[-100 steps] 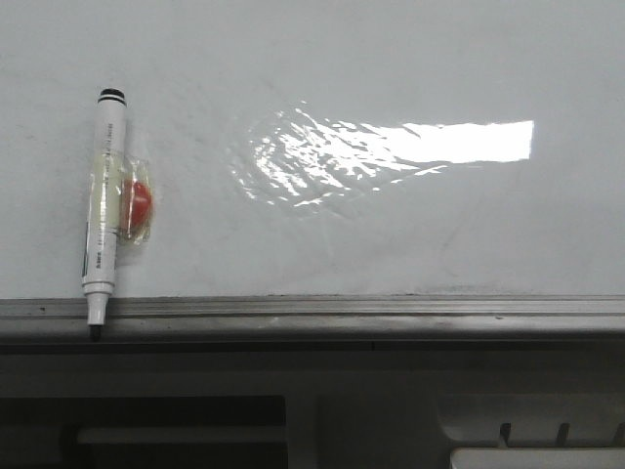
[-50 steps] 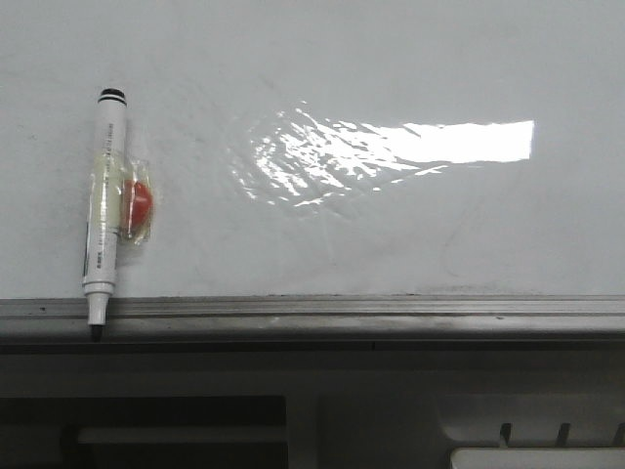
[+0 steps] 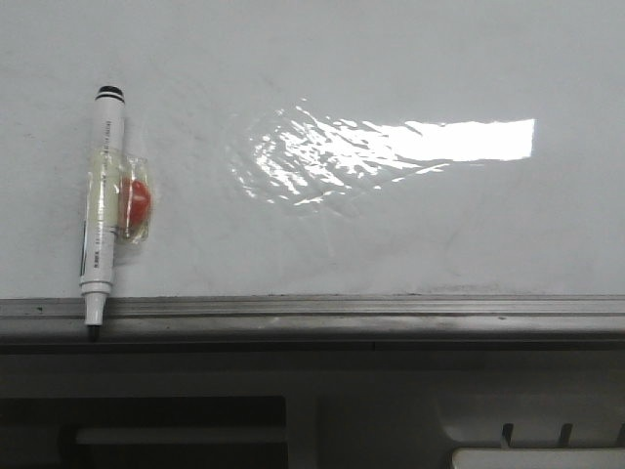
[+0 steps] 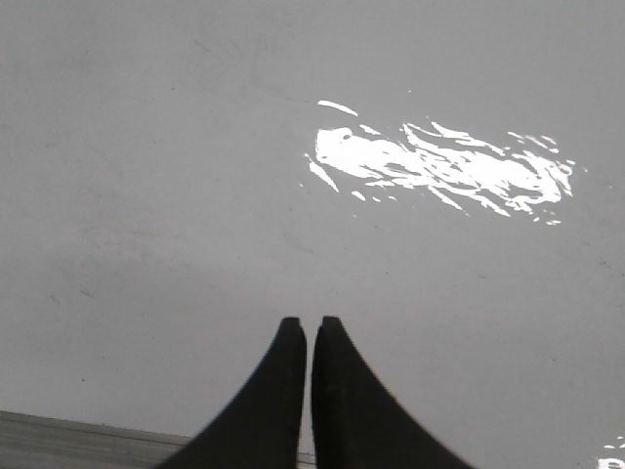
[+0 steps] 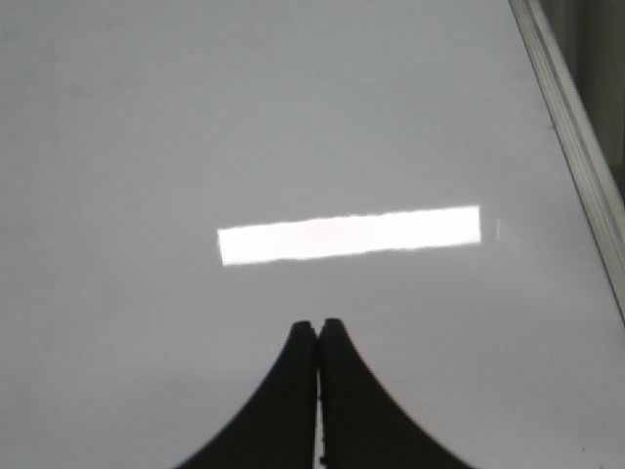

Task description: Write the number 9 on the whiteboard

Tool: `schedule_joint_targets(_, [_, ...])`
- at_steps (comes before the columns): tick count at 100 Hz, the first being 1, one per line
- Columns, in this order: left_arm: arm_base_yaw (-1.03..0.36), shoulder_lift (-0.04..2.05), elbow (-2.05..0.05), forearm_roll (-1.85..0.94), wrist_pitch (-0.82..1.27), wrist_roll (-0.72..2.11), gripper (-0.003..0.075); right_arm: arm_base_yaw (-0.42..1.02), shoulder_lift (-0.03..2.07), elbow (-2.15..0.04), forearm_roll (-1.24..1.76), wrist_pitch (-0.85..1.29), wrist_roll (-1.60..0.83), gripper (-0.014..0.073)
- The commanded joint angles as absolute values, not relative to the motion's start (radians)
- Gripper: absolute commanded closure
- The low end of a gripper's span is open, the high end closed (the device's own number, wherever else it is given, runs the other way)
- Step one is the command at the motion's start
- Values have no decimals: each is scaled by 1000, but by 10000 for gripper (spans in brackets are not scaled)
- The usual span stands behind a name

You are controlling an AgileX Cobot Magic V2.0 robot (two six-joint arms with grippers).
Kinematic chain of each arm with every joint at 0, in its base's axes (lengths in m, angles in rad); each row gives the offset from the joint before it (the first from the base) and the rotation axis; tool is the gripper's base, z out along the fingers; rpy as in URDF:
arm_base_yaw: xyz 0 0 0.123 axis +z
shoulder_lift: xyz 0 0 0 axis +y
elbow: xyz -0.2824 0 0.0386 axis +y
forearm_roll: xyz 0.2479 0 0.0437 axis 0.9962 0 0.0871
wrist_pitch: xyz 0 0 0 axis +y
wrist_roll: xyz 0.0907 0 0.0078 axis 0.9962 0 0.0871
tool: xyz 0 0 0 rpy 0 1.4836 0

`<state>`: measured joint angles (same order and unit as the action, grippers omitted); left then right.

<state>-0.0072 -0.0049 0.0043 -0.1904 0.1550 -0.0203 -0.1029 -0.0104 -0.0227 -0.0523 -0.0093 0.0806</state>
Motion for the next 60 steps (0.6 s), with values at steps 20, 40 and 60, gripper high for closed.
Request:
schedule_joint_targets(20, [-11,69,-197,-185,298,-18,741,-107,129,-240,-20,336,71,663])
schedule_joint_targets(40, [-11,180,-329,-134,316,38,741,-107,230,-292,92,444,71,663])
schedule_joint_targets(60, [-11,234,-340,-141,299,38,739,-107,241,-290,101,439,71,663])
